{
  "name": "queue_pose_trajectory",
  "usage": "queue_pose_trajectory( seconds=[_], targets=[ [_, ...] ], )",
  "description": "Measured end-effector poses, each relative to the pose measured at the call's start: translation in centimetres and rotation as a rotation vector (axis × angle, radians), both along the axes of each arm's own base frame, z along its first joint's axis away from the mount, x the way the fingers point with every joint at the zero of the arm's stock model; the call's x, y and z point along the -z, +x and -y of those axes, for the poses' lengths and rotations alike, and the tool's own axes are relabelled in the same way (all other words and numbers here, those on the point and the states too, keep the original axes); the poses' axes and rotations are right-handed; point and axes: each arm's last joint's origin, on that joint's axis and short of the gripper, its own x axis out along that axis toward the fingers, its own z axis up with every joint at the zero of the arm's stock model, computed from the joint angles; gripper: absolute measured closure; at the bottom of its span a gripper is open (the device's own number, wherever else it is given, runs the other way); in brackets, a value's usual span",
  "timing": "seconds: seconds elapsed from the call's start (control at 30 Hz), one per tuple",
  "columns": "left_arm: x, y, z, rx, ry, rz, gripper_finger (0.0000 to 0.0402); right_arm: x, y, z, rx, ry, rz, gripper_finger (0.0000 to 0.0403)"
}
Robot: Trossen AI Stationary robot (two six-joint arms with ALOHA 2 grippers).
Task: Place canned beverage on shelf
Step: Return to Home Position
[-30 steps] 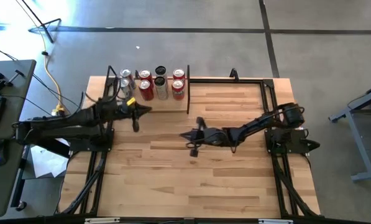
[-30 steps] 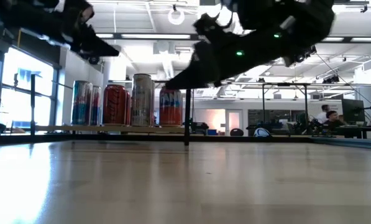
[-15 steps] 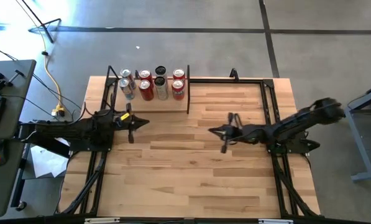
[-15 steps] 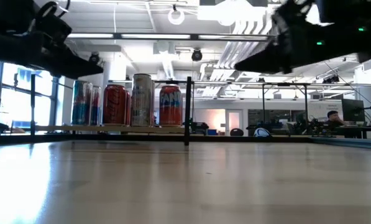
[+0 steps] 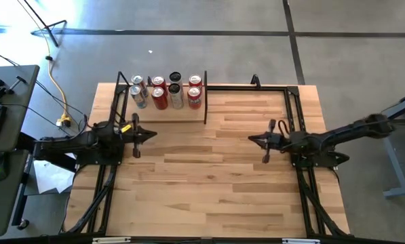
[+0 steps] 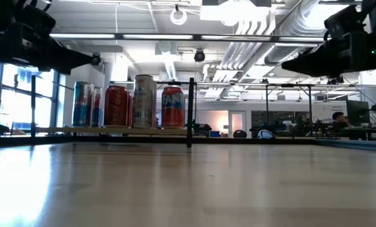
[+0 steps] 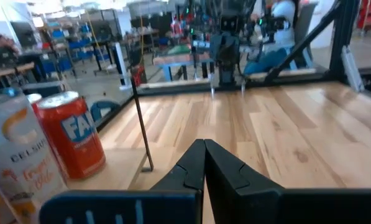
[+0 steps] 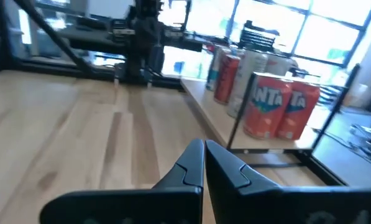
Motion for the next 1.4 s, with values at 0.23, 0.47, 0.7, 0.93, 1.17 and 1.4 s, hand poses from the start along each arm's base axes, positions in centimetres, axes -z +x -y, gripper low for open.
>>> queue_pose_trajectory(
  seconds=[0.23,0.47,0.7,0.93,1.17,1.4],
  targets=[
    [-0.3,-0.3,0.1,0.023,0.036,0.033,0.0401,-0.3,-1.2,1.8,-0.075,0.048,0.000,0.0403],
    [-0.3,-0.3,0.1,0.016,0.054,0.037,0.0401,-0.5,-2.3,3.7,-0.060,0.088,0.022,0.0403],
    [-0.6,-0.4,-0.4,-0.135,0.012,0.073,0.0402,-0.9,-3.2,4.3,0.005,0.098,0.070,0.0403],
    [-0.7,-0.5,-0.8,-0.217,-0.093,0.107,0.0402,-0.9,-3.6,4.3,0.015,0.144,0.086,0.0403],
    [-0.4,-0.3,-0.5,-0.115,-0.142,0.109,0.0402,-0.3,-3.7,4.4,0.072,0.155,0.030,0.0403],
    [-0.4,-0.3,-0.5,-0.109,-0.205,0.117,0.0401,0.0,-3.7,4.4,0.075,0.178,0.011,0.0403]
  ],
)
